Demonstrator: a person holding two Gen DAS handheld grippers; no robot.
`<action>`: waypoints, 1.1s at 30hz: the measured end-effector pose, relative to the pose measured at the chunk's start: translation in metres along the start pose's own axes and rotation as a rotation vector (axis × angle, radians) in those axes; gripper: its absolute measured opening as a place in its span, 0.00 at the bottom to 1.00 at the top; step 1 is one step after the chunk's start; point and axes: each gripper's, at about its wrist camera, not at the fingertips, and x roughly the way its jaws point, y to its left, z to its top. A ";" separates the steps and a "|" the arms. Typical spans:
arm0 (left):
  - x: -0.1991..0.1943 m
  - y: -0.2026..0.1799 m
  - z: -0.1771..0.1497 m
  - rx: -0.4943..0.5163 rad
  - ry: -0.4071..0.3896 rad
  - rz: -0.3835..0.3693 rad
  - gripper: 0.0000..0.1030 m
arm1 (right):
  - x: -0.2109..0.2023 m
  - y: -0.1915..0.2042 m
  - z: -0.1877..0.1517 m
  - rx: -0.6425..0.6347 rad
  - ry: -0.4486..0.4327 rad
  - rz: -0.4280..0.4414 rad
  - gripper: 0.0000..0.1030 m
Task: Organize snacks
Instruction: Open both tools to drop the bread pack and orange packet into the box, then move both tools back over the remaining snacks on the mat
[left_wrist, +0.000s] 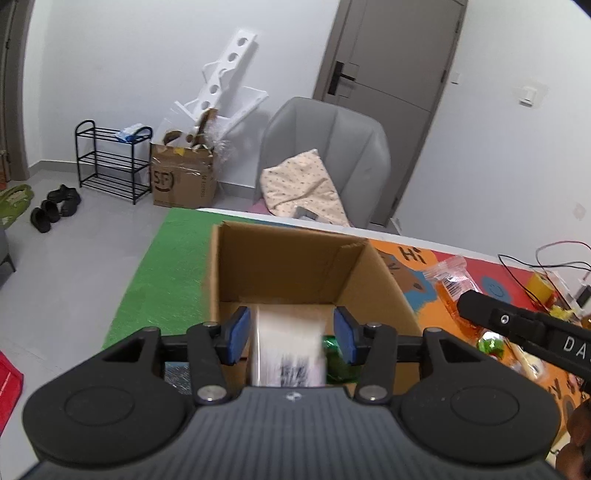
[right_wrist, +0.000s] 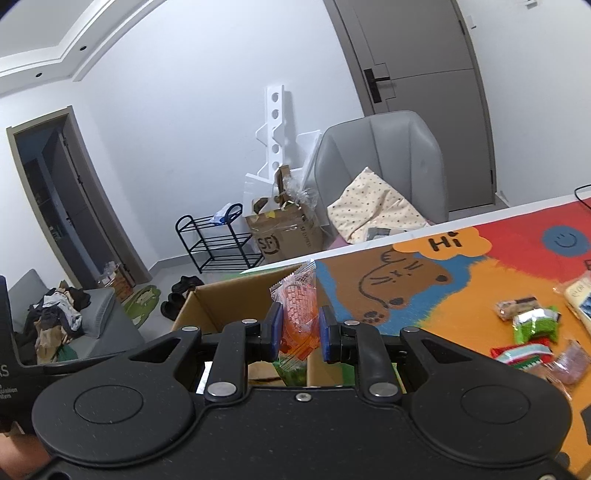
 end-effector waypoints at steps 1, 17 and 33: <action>-0.001 0.001 0.001 -0.005 -0.005 0.000 0.48 | 0.002 0.001 0.001 0.000 0.002 0.003 0.18; -0.024 0.014 0.009 -0.045 -0.043 0.022 0.79 | 0.006 0.003 0.007 0.030 0.049 0.043 0.34; -0.042 -0.021 -0.012 0.009 -0.010 -0.026 0.93 | -0.052 -0.036 -0.008 0.058 0.027 -0.049 0.59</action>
